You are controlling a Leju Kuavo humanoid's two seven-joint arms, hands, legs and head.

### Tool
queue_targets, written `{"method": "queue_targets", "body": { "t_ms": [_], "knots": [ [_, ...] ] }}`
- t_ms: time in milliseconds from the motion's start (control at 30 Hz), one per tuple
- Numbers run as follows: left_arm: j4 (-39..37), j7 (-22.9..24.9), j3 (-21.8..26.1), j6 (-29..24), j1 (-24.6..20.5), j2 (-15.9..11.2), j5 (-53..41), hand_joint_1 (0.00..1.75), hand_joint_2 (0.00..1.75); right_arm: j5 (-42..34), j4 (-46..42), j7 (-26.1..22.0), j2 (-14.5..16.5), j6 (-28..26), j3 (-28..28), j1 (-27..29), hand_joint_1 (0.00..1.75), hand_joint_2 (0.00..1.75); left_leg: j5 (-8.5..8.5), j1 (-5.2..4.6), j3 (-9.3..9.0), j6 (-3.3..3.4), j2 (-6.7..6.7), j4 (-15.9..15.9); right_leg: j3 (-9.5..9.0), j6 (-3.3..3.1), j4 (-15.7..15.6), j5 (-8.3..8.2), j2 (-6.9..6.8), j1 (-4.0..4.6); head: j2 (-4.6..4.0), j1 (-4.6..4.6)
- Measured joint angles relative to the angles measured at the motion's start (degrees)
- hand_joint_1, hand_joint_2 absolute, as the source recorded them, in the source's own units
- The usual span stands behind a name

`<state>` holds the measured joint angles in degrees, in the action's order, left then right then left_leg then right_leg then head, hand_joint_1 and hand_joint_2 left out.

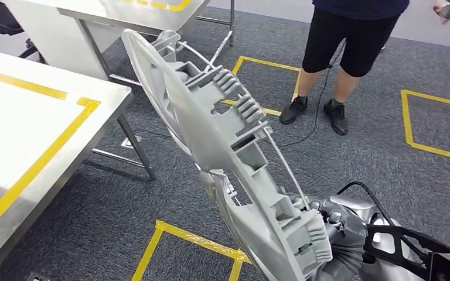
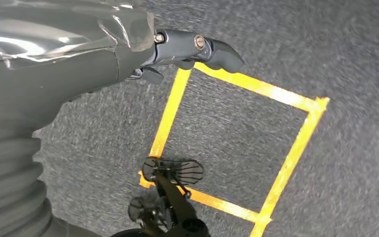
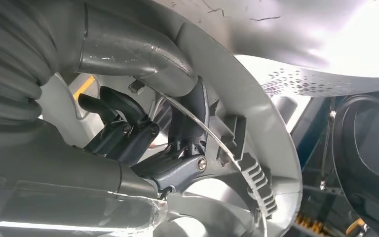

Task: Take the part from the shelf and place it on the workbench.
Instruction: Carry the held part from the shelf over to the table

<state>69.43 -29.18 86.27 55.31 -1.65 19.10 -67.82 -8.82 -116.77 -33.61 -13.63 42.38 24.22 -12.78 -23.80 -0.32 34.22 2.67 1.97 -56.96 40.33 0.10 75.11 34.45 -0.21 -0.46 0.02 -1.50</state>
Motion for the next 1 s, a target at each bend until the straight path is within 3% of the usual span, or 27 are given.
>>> {"method": "queue_targets", "body": {
  "t_ms": [33,67,133,167,200,267,300,367,433,500,533,567,600,667,733,800,833,900,933,1000],
  "knots": [
    [0.0,0.0,0.0,0.0,0.0,0.0,0.0,0.0,1.75,0.0,0.0,0.0,-0.1,0.0,0.0,0.1,1.75,1.75,-0.04,0.13,-0.04,-0.08,0.97,0.0,0.57,0.56,0.3,-0.51,0.05,-0.25,0.0,-0.01],
    [-0.1,-0.1,0.0,0.0,0.0,0.0,0.0,0.0,1.75,0.0,0.0,0.0,-0.1,0.0,0.0,0.1,1.75,1.75,-0.13,0.31,-0.11,-0.25,1.95,-0.1,-0.09,1.31,-2.0,-2.0,0.18,-0.56,0.0,-0.01],
    [-0.2,-0.2,0.0,-0.1,0.0,-0.1,-0.1,0.0,1.75,0.0,0.0,-0.1,-0.2,0.1,0.0,0.1,1.75,1.75,-0.52,0.64,-0.05,-0.9,3.78,-0.7,-3.39,2.65,-10.1,-5.88,1.66,-1.22,0.0,0.05],
    [-0.2,-0.3,0.0,-0.2,0.1,-0.1,-0.1,0.0,1.75,0.0,0.1,-0.2,-0.2,0.1,-0.1,0.1,1.75,1.75,-0.79,0.7,0.15,-1.37,4.52,-1.1,-4.82,2.66,-13.4,-7.28,2.37,-1.42,0.0,0.11],
    [-0.3,-0.3,0.0,-0.2,0.1,-0.2,-0.2,0.0,1.75,0.0,0.1,-0.3,-0.3,0.2,-0.1,0.1,1.75,1.75,-0.98,0.74,0.42,-1.8,5.09,-1.4,-5.59,2.29,-15.1,-7.97,2.88,-1.43,0.0,0.15],
    [-0.4,-0.4,0.0,-0.3,0.4,-0.3,-0.4,0.0,1.75,-0.1,0.2,-0.6,-0.3,0.2,-0.1,0.1,1.75,1.75,-1.07,0.9,0.93,-2.55,5.9,-1.5,-5.88,1.03,-15.7,-8.24,2.37,-1.13,0.0,0.21],
    [-0.5,-0.5,0.0,-0.3,0.5,-0.4,-0.5,0.0,1.75,-0.1,0.2,-0.8,-0.4,0.2,-0.2,0.1,1.75,1.75,-1.12,1.02,1.11,-2.83,5.67,-1.6,-5.94,0.61,-15.8,-8.31,1.92,-1.08,0.0,0.2],
    [-0.7,-0.6,0.1,-0.4,0.6,-0.6,-0.6,0.0,1.75,0.0,0.3,-0.9,-0.4,0.2,-0.2,0.0,1.75,1.75,-2.43,0.99,2.25,-3.34,2.89,-3.7,-6.25,-0.17,-16.0,-8.25,0.86,-1.14,0.0,0.02],
    [-0.8,-0.6,0.0,-0.5,0.5,-0.8,-0.7,0.0,1.75,0.1,0.4,-1.0,-0.3,0.2,-0.2,0.0,1.75,1.75,-5.73,0.97,5.56,-3.69,-0.56,-10.5,-6.56,-0.79,-16.0,-7.93,-0.4,-0.91,0.0,-0.14],
    [-1.1,-0.6,0.0,-0.6,0.4,-0.8,-0.7,0.0,1.75,0.2,0.6,-1.1,-0.4,0.2,-0.2,0.0,1.75,1.75,-8.25,1.07,9.4,-3.79,-1.54,-17.6,-6.68,-1.12,-16.0,-7.68,-1.8,-0.54,0.0,-0.13],
    [-1.3,-0.6,0.0,-0.7,0.4,-0.8,-0.7,0.0,1.75,0.2,0.7,-1.1,-0.4,0.2,-0.2,0.1,1.75,1.75,-8.09,1.06,10.11,-3.74,-1.64,-18.6,-6.73,-1.19,-16.0,-7.55,-2.48,-0.38,0.0,-0.14],
    [-1.4,-0.6,0.0,-0.7,0.4,-0.9,-0.7,0.0,1.75,0.2,0.8,-1.1,-0.3,0.2,-0.2,0.1,1.75,1.75,-6.89,1.01,9.54,-3.59,-1.8,-17.2,-6.84,-1.24,-16.0,-7.42,-3.16,-0.23,0.0,-0.14],
    [-1.5,-0.6,0.0,-0.7,0.4,-0.9,-0.7,0.0,1.75,0.3,0.8,-1.1,-0.3,0.2,-0.2,0.1,1.75,1.75,-5.0,0.88,7.74,-3.31,-2.28,-13.6,-7.04,-1.27,-16.0,-7.25,-3.82,-0.08,0.0,-0.14],
    [-1.6,-0.4,0.0,-0.8,0.3,-1.1,-0.5,0.0,1.75,0.3,0.9,-1.3,-0.3,0.3,-0.2,0.0,1.75,1.75,-2.04,0.15,3.38,-2.32,-5.12,-5.6,-7.56,-1.11,-16.1,-6.85,-5.03,0.25,0.0,-0.09],
    [-1.8,-0.1,0.0,-0.9,0.2,-1.4,0.2,0.0,1.75,0.3,0.9,-1.6,-0.2,0.4,-0.2,0.0,1.75,1.75,-1.37,-0.56,1.61,-1.54,-6.83,-2.2,-7.92,-0.7,-16.2,-6.51,-6.17,0.39,0.0,-0.09],
    [-1.9,0.5,0.1,-1.0,0.2,-1.6,1.0,0.0,1.75,0.2,1.0,-1.7,0.0,0.7,-0.3,0.0,1.75,1.75,-1.17,-0.52,1.27,-1.11,-5.49,-1.6,-8.21,-0.23,-16.4,-6.26,-7.27,0.41,0.0,-0.14],
    [-1.9,0.7,0.1,-1.0,0.3,-1.6,1.3,0.0,1.75,0.2,1.0,-1.6,0.1,0.8,-0.2,-0.1,1.75,1.75,-0.9,-0.34,0.69,-0.87,-4.7,-0.9,-8.33,-0.07,-16.1,-5.95,-6.83,0.4,-0.01,-0.07],
    [-1.9,1.2,0.0,-0.9,0.2,-1.5,1.9,0.0,1.75,0.1,1.0,-1.6,0.2,1.0,-0.3,-0.1,1.75,1.75,-0.2,0.18,-0.63,-0.36,-3.06,0.4,-7.02,-0.04,-12.6,-4.16,-3.75,0.27,-0.01,0.09],
    [-1.9,1.3,0.0,-0.9,0.1,-1.4,2.2,0.0,1.75,0.1,1.1,-1.5,0.2,1.0,-0.3,-0.2,1.75,1.75,-0.08,0.27,-0.79,-0.27,-2.26,0.6,-5.28,-0.16,-8.9,-2.71,-1.81,0.1,-0.01,0.2],
    [-1.9,1.7,0.0,-0.7,0.0,-1.2,2.6,0.0,1.75,0.1,1.1,-1.5,0.2,1.0,-0.3,-0.1,1.75,1.75,-0.01,0.49,-0.82,-0.2,-0.44,0.6,-1.14,-0.03,-1.5,-0.33,-0.14,-0.2,0.0,0.29]
  ]
}}
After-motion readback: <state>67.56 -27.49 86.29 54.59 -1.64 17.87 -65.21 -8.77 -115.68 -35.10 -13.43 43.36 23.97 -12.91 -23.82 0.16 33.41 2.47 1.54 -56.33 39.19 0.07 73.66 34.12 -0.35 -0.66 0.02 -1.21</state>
